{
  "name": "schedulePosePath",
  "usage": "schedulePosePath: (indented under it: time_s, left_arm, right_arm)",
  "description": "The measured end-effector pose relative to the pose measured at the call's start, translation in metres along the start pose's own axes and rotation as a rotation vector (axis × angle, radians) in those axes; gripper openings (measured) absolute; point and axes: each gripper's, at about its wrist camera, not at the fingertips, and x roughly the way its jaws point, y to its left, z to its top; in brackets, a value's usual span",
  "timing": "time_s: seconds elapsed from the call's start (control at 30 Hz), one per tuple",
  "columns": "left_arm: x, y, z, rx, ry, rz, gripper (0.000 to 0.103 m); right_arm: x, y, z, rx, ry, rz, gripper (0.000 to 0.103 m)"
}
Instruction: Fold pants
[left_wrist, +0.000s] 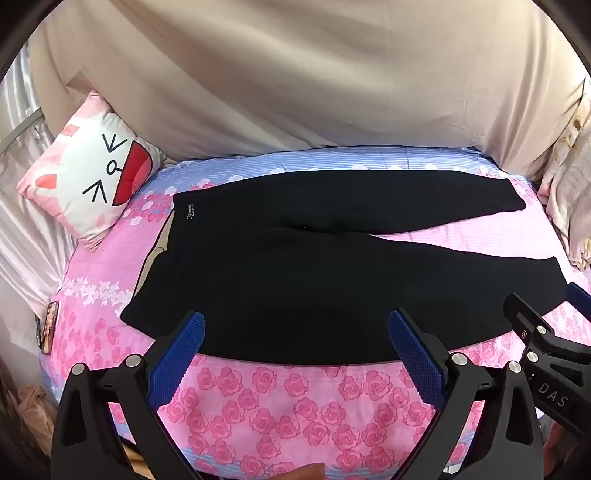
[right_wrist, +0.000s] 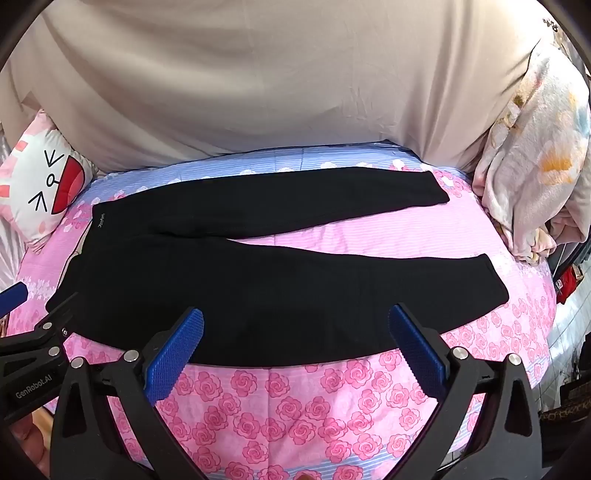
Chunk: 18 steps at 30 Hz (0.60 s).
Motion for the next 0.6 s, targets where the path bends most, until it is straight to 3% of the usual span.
schedulePosePath:
  time_s: [0.6]
  left_arm:
    - [0.0007,-0.0042,0.0008,0.008,0.012,-0.004,0.098]
  right_arm:
    - [-0.0021,-0.0006,0.0005,0.002,-0.003,0.006,0.098]
